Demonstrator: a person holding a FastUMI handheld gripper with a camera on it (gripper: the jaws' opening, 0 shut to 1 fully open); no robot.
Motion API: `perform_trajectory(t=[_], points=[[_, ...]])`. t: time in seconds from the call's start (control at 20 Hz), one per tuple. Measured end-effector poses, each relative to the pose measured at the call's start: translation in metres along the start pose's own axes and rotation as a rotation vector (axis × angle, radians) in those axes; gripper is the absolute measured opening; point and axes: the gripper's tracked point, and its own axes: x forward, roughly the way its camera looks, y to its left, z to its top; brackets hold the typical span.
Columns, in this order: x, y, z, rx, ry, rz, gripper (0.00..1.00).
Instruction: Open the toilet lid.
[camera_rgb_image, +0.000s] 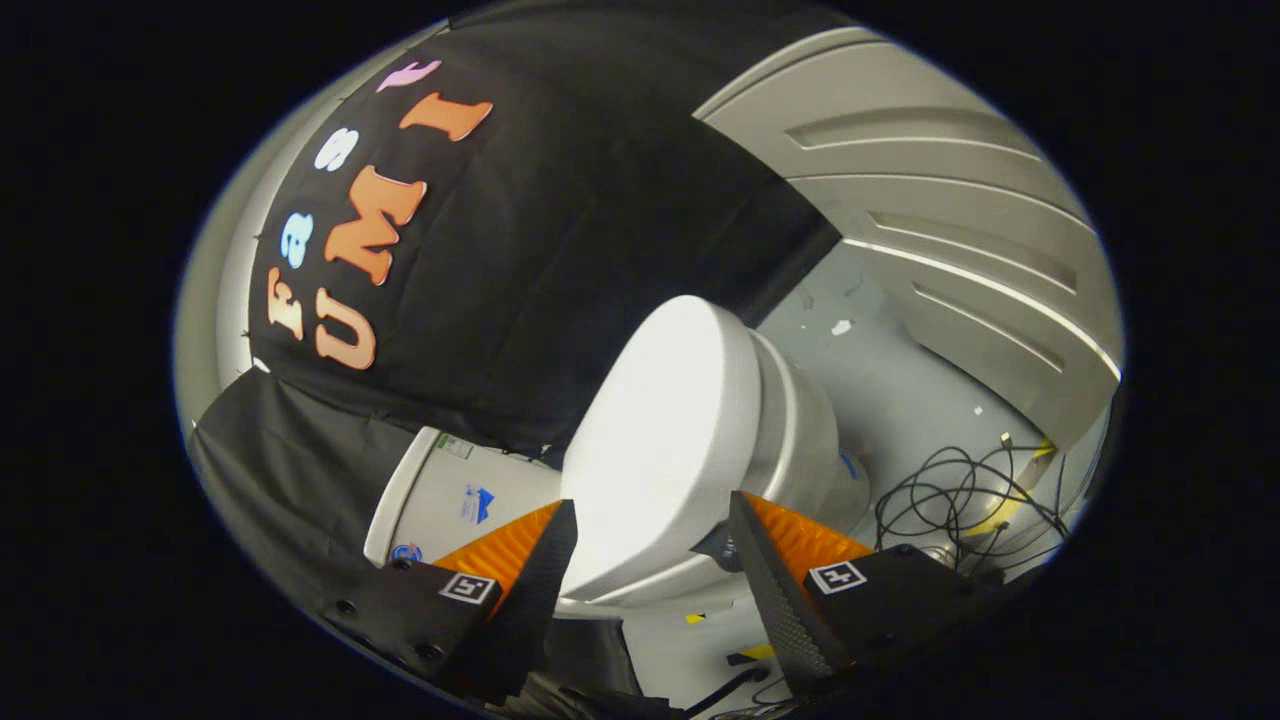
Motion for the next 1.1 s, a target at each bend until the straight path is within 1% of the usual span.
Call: perform_trajectory(t=[0.1,0.2,0.25,0.35,0.55,0.65,0.7,0.9,1.0,1.1], points=[[0.009,-0.01,-0.012,0.114,0.034,-0.008,0.98],[0.02,-0.029,-0.015,0.17,0.036,-0.049,0.98],[0.023,-0.031,-0.016,0.165,0.041,-0.049,0.98],[0.025,-0.039,-0.024,0.168,0.075,-0.079,0.98],[0.037,-0.054,-0.053,0.135,0.187,-0.144,0.97],[0.042,-0.056,-0.058,0.133,0.208,-0.15,0.96],[0.044,-0.054,-0.057,0.145,0.202,-0.145,0.89],[0.05,-0.042,-0.05,0.24,0.172,-0.062,0.75],[0.05,-0.045,-0.05,0.247,0.177,-0.055,0.68],[0.05,-0.042,-0.046,0.267,0.162,-0.031,0.55]])
